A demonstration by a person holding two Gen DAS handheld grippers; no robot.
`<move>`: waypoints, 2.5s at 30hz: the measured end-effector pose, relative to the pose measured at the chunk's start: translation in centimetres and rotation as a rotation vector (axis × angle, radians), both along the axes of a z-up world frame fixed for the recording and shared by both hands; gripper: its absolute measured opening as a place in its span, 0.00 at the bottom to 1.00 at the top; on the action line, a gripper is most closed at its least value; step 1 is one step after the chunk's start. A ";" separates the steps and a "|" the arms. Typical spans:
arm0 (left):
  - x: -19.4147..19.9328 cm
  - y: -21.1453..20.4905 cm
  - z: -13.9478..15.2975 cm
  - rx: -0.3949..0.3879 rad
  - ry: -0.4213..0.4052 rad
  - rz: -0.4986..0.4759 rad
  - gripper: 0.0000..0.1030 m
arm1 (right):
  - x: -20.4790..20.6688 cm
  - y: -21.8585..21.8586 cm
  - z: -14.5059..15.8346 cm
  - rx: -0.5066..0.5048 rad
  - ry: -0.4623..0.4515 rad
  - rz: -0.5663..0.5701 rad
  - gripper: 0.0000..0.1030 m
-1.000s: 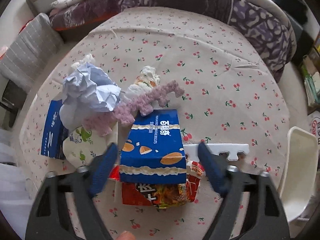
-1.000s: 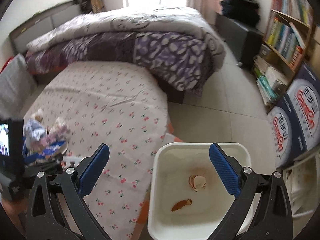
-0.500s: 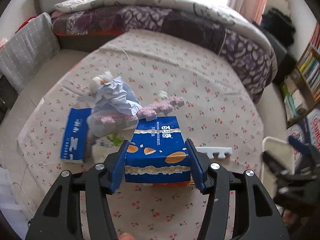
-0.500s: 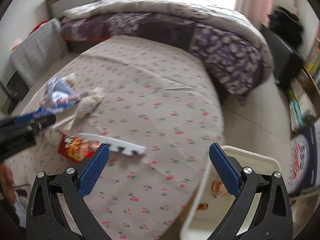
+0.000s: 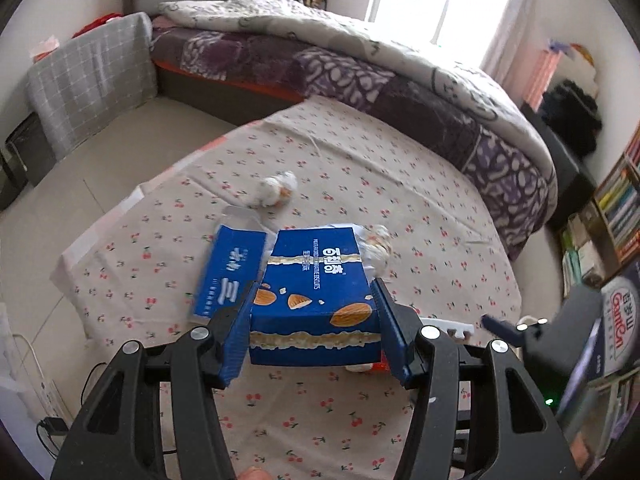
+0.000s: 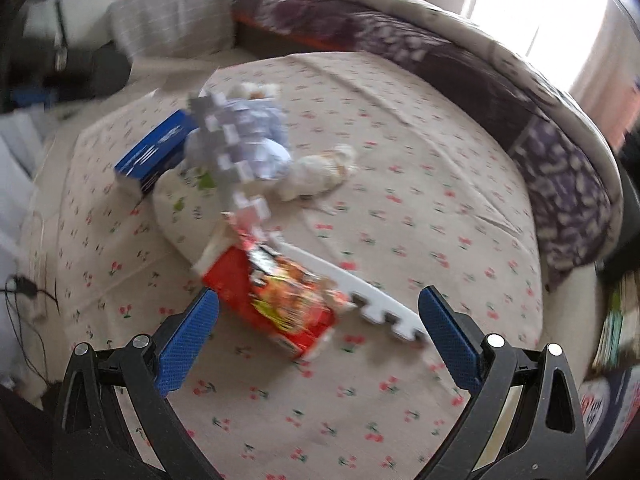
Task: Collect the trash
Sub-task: 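Grasp the blue biscuit box with the left tool while the right tool grasps the red snack carton, then carry both items to the bin and release the red carton from the right tool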
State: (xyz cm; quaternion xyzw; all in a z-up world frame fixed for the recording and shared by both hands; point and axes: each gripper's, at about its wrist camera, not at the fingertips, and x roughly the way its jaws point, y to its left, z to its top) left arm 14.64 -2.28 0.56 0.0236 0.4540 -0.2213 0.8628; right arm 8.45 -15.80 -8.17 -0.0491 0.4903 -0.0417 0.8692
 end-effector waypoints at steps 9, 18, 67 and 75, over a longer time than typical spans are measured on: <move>0.6 3.0 0.6 -0.033 -0.015 0.053 0.54 | 1.6 3.0 -3.1 -0.092 0.101 0.072 0.49; 0.6 4.0 1.1 -0.066 -0.038 0.098 0.54 | 1.3 0.7 1.3 0.117 -0.031 -0.059 0.28; -6.6 -7.7 0.8 -0.056 -0.195 -0.054 0.54 | -8.7 -11.2 8.8 0.156 -0.334 -0.431 0.29; -7.8 -9.8 0.5 -0.054 -0.189 -0.107 0.54 | -11.0 -13.8 8.7 0.143 -0.312 -0.509 0.29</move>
